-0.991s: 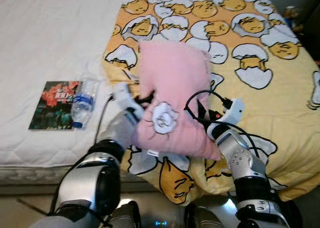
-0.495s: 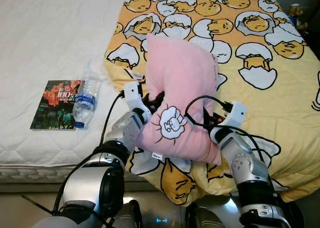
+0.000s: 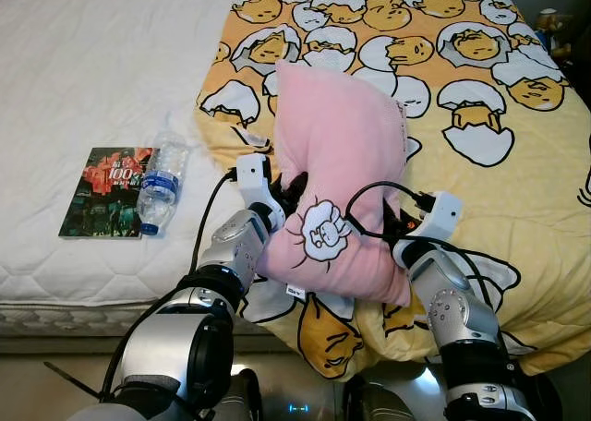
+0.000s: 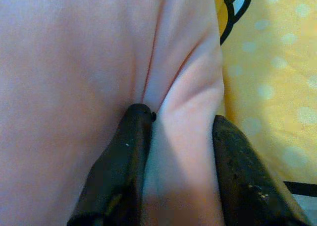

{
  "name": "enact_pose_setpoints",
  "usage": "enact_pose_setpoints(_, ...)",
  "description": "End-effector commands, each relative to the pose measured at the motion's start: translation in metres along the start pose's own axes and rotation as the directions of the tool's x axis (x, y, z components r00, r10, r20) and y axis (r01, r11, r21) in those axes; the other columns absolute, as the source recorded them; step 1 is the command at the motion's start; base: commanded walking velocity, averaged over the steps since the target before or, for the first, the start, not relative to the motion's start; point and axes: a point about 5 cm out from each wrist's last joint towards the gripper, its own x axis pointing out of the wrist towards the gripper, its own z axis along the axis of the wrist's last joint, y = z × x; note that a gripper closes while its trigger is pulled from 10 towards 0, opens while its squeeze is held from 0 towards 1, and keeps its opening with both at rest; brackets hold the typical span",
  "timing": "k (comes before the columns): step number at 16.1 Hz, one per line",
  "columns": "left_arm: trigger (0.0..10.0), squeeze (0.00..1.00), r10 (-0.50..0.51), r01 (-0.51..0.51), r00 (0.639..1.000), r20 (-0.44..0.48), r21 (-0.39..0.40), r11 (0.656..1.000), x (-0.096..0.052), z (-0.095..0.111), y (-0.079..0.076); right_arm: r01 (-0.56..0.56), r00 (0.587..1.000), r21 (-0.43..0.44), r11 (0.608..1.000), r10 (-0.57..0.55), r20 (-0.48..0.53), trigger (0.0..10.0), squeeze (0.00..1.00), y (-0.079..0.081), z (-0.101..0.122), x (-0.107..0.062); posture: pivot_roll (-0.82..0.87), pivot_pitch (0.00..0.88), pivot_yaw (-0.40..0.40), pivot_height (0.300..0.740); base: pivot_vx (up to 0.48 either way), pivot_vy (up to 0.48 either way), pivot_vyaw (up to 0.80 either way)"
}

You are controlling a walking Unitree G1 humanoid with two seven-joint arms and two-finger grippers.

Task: Clean up the room

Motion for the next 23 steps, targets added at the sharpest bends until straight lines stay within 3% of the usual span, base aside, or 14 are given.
enact_pose_setpoints(1,0.0,0.00,-0.025,0.024,0.994,-0.104,-0.007,1.000,0.001,-0.025,-0.012,-0.019,0.998,-0.011,1.000,0.019,-0.053,0.0,0.00,0.004,-0.012,0.001,-0.16,0.154,0.034,0.740,0.000,0.000,0.00)
enact_pose_setpoints(5,0.0,0.00,-0.029,0.025,0.994,-0.109,-0.042,0.999,0.000,-0.025,-0.011,-0.026,0.997,-0.026,0.999,0.024,-0.071,0.0,0.00,0.003,-0.015,0.004,-0.14,0.142,0.023,0.740,0.000,0.000,0.00)
enact_pose_setpoints(7,0.0,0.00,-0.041,0.036,0.995,-0.096,-0.048,0.998,0.000,-0.020,-0.008,0.010,0.990,-0.007,1.000,-0.011,-0.137,0.0,0.00,-0.004,-0.026,0.008,-0.12,0.128,0.016,0.740,0.000,0.000,0.00)
enact_pose_setpoints(10,0.0,0.00,-0.038,0.036,0.997,-0.070,-0.040,0.999,0.001,-0.016,-0.008,-0.020,0.994,-0.053,0.998,0.014,-0.108,0.0,0.00,0.000,-0.019,0.014,-0.11,0.107,0.003,0.740,0.000,0.000,0.00)
enact_pose_setpoints(15,0.0,0.00,-0.033,0.034,0.999,-0.039,0.004,0.999,0.003,-0.006,-0.007,-0.017,0.997,-0.046,0.999,0.013,-0.078,0.0,0.00,0.001,-0.009,0.022,-0.11,0.083,0.006,0.740,0.000,0.000,0.00)
enact_pose_setpoints(17,0.0,0.00,-0.048,0.047,0.999,0.004,0.073,0.996,0.006,0.009,-0.009,-0.030,1.000,-0.079,0.996,0.030,-0.004,0.0,0.02,0.008,0.012,0.028,-0.11,0.057,0.015,0.740,0.000,0.000,0.00)
enact_pose_setpoints(19,0.0,0.00,-0.126,0.081,0.976,0.178,0.239,0.968,0.008,0.063,-0.014,-0.067,0.972,-0.204,0.977,0.110,0.206,0.0,0.01,0.031,0.074,0.036,-0.11,0.022,0.027,0.740,0.000,0.000,0.00)
enact_pose_setpoints(23,0.0,0.00,-0.204,0.043,0.902,0.381,0.390,0.920,-0.004,0.139,-0.024,-0.055,0.870,-0.329,0.943,0.206,0.448,0.0,0.00,0.056,0.149,0.024,-0.08,0.000,0.018,0.740,0.000,0.000,0.00)
